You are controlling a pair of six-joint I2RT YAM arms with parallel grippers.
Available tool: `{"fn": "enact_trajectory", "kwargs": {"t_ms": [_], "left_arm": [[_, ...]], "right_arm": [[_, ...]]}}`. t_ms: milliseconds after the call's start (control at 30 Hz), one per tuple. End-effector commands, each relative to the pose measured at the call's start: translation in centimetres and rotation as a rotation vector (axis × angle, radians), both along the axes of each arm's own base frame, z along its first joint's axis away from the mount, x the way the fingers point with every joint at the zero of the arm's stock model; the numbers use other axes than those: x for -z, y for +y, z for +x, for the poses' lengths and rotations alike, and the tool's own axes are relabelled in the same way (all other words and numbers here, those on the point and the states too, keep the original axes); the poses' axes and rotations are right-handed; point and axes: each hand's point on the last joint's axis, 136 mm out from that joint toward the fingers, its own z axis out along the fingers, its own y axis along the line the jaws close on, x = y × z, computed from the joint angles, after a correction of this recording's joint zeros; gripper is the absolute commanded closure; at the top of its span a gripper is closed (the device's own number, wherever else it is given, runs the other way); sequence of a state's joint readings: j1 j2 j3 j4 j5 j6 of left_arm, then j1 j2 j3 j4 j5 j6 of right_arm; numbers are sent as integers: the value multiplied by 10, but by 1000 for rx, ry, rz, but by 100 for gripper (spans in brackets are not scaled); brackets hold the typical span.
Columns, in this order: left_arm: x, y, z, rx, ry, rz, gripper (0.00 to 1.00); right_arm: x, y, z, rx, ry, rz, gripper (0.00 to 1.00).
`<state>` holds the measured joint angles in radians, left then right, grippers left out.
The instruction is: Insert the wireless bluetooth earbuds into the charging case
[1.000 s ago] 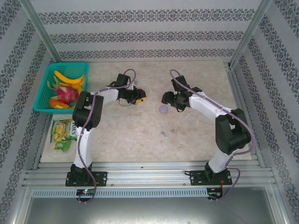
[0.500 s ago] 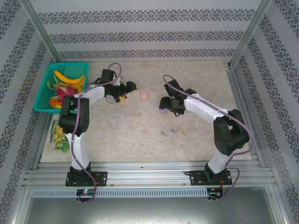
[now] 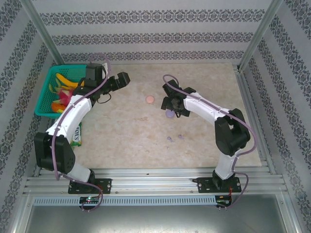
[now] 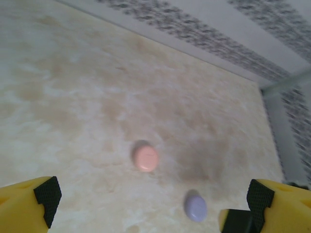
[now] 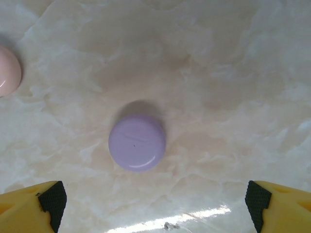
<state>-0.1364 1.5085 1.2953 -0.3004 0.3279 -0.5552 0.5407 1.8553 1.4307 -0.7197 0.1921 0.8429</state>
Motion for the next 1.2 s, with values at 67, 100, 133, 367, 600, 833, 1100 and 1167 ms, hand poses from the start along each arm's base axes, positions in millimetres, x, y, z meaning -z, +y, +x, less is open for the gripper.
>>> {"fn": "enact_trajectory", "kwargs": {"t_ms": [67,100,133,367,600,833,1100,1167], "left_arm": [[13,39,7,-187,32,-54,0],[13,38,8,-176,27,-69,0],[13,39,10,-177,25,-77,0],[18,50,19,-257,43,-135,0],[17,49,22,-220,37,-106,0],[13,46,21,-192,41,-94,0],[13,46,17,-197,45,-99,0],[14,46,15,-199,46,-104,0]], "right_arm": [[16,5,5,142,88,23,9],[18,8,7,164,94,38,10],[21,11,9,180,102,44,10],[28,15,23,230,146,-8,12],[38,10,21,238,183,-72,13],[56,10,13,246,217,-64,16],[75,17,11,224,245,-45,20],[77,18,12,221,247,-37,22]]}}
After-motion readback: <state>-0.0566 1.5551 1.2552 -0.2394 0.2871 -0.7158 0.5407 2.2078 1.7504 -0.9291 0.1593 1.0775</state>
